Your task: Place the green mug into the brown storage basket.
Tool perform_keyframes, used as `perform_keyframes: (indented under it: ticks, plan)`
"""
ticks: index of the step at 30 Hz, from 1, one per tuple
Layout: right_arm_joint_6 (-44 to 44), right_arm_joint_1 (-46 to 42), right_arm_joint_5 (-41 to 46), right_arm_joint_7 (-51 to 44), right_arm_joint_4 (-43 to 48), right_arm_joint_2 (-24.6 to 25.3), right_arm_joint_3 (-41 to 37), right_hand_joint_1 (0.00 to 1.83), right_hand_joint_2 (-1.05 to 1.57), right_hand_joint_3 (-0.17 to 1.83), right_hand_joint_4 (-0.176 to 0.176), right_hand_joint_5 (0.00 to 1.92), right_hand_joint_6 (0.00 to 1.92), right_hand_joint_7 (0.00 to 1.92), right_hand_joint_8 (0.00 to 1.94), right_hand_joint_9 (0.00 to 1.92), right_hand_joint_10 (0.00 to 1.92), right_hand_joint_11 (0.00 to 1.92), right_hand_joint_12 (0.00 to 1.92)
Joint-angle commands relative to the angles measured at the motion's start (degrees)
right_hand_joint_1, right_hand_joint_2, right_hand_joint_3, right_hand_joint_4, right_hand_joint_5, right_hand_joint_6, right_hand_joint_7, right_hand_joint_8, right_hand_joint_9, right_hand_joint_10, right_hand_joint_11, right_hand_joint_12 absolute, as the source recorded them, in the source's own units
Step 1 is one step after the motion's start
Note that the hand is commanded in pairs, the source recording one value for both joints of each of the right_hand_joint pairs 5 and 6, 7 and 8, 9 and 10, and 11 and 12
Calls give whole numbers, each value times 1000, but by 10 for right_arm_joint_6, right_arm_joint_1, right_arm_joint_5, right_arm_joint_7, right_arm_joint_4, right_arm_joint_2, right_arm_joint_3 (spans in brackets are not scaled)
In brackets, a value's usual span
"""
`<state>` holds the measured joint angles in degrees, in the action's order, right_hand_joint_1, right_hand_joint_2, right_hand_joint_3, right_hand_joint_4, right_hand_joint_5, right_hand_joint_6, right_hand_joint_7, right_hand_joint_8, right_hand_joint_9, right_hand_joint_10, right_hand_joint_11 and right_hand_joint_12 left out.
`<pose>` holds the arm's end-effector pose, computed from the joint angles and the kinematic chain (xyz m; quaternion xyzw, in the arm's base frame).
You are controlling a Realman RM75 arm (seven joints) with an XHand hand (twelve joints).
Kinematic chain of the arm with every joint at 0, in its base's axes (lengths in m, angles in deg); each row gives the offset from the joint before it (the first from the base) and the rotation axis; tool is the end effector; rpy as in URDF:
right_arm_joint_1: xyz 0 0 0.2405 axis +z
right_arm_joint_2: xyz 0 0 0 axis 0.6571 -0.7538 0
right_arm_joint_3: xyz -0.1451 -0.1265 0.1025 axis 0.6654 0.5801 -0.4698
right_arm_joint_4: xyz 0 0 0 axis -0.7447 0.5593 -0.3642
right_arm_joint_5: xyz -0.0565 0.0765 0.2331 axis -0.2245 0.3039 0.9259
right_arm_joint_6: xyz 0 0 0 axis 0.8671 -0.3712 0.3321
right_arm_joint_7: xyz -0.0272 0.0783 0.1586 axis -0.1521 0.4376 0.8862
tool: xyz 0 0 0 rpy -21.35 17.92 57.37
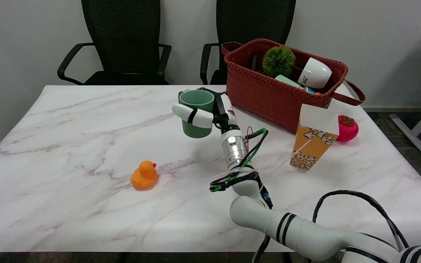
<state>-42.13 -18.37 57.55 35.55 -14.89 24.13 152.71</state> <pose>-0.2579 -0.4617 0.1780 0.5314 -0.3537 0.5513 0.5372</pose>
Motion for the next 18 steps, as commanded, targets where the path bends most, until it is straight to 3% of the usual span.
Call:
perform_keyframes:
  ticks: [1,18]
  plan:
    - [-27,-2,-17,-173,156,-38,-9,1160,751,481,0,1313,1313,1513,1513,1424,1424,1126,1126]
    - [-20,79,-28,-325,206,-25,-45,1162,705,557,0,1236,1236,1525,1525,1428,1428,1159,1159]
